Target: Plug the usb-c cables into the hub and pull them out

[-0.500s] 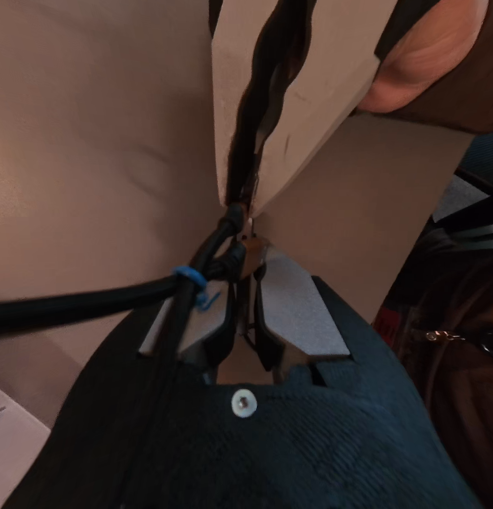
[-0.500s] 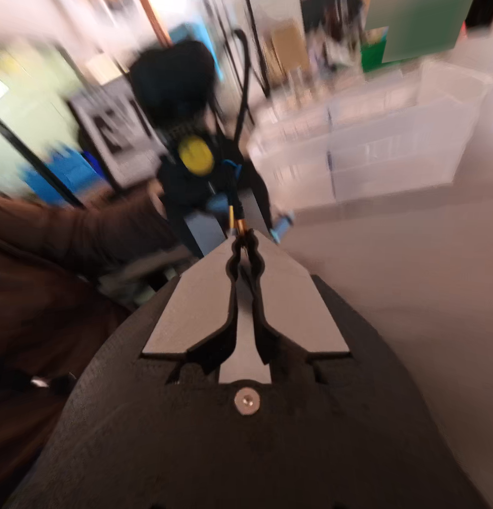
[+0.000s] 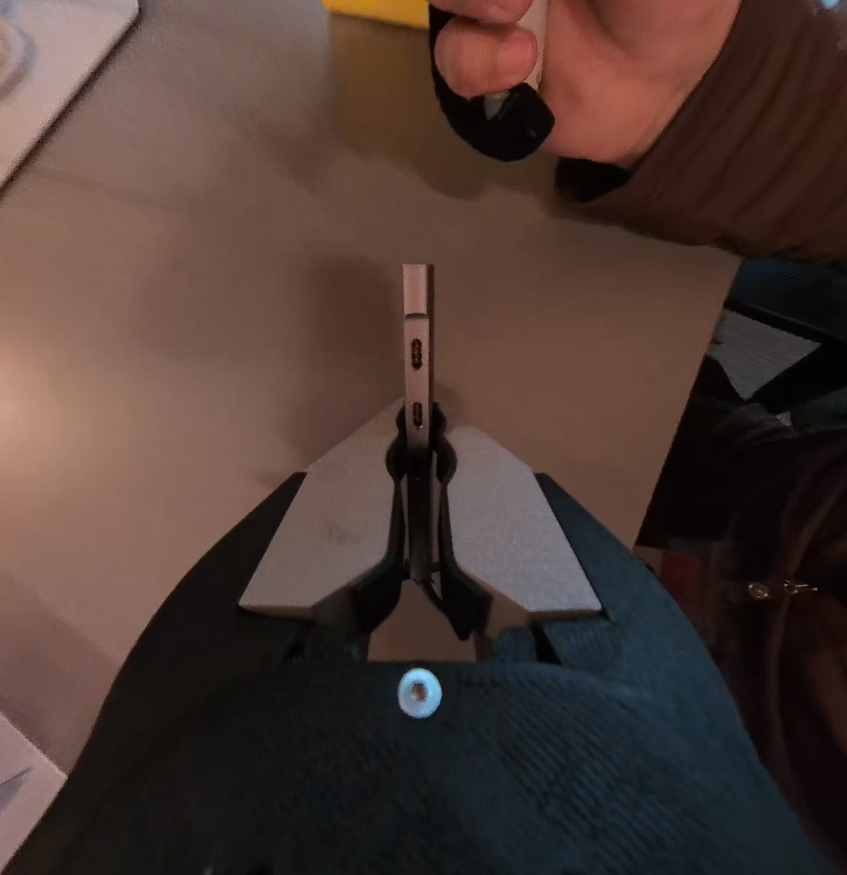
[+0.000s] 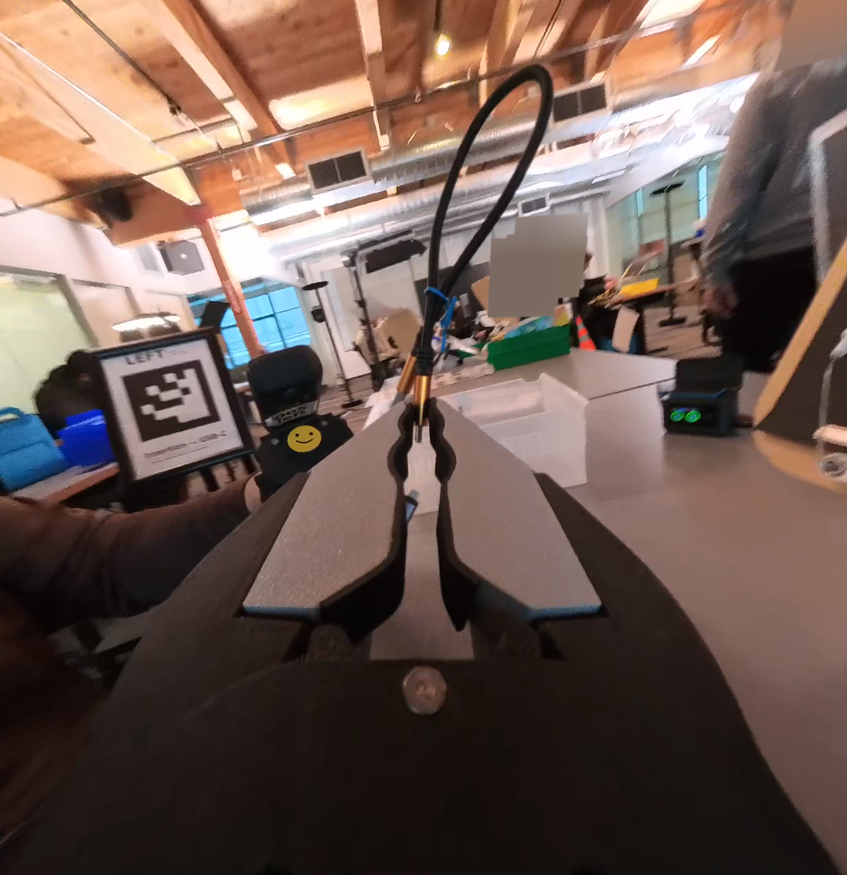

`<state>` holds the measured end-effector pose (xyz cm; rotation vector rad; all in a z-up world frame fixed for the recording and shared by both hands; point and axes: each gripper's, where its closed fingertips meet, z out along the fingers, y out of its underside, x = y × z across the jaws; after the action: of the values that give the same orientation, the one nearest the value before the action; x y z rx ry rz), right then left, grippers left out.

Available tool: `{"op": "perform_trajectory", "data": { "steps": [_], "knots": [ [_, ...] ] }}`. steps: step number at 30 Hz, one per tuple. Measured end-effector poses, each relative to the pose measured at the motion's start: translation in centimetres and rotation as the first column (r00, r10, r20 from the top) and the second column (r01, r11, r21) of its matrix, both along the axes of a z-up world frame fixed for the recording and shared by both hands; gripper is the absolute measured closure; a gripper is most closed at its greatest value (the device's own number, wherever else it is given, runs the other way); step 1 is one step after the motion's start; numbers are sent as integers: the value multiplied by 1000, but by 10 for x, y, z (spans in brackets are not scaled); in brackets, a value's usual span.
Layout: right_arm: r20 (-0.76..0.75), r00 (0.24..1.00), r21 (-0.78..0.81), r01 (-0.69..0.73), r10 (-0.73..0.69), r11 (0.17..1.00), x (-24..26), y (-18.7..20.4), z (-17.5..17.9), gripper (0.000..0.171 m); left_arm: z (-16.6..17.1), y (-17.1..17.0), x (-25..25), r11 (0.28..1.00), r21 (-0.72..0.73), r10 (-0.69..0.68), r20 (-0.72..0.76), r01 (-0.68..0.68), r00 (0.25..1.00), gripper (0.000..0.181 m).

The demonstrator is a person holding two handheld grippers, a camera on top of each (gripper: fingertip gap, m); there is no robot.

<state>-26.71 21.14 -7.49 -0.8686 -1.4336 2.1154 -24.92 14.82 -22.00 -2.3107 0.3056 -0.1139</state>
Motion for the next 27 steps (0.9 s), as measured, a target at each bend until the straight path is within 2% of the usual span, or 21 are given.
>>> {"op": "perform_trajectory", "data": {
  "steps": [1, 4, 7, 9, 12, 15, 18, 21, 22, 24, 25, 26, 27],
  "knots": [
    [-25, 999, 23, 37, -37, 999, 5, 1, 5, 168, 5, -1, 2, 999, 33, -19, 9, 19, 1000, 176],
    [-108, 981, 113, 172, -161, 979, 25, 0, 21, 168, 17, -3, 6, 989, 127, -71, 4, 70, 997, 176],
    [-183, 965, 216, 228, -190, 949, 65, -15, 46, 168, 26, 4, -1, 974, 216, -71, -17, 73, 997, 176],
    [-238, 945, 326, 297, -226, 898, 98, -17, 66, 168, 36, 12, -1, 946, 308, -101, -17, 101, 995, 177],
    [-280, 878, 471, 478, -388, 742, 146, 13, 90, 168, 51, 19, 3, 870, 467, -158, -46, 161, 986, 176],
    [-250, 759, 603, 608, -601, 516, 187, 76, 93, 168, 49, 22, -2, 826, 538, -155, -70, 168, 985, 176],
    [-107, 645, 722, 573, -757, 387, 223, 137, 66, 168, 38, 26, -11, 859, 490, -127, -72, 146, 989, 176],
    [58, 512, 829, 454, -857, 327, 246, 190, 17, 165, 23, 32, -24, 890, 446, -37, -127, 90, 991, 176],
    [126, 476, 857, 389, -870, 337, 249, 202, -3, 163, 19, 32, -29, 899, 431, -9, -160, 78, 987, 175],
    [306, 409, 869, 249, -860, 428, 250, 215, -51, 160, 23, 31, -36, 896, 442, 28, -162, 48, 986, 174],
    [391, 343, 865, 181, -854, 469, 250, 222, -75, 158, 26, 29, -34, 890, 453, 14, -121, 43, 993, 174],
    [438, 263, 868, 123, -859, 481, 252, 231, -95, 146, 27, 28, -31, 886, 463, -7, -73, 40, 997, 175],
    [445, 191, 881, 84, -875, 466, 252, 240, -107, 145, 28, 26, -29, 884, 466, -26, -29, 37, 999, 176]
  ]
}}
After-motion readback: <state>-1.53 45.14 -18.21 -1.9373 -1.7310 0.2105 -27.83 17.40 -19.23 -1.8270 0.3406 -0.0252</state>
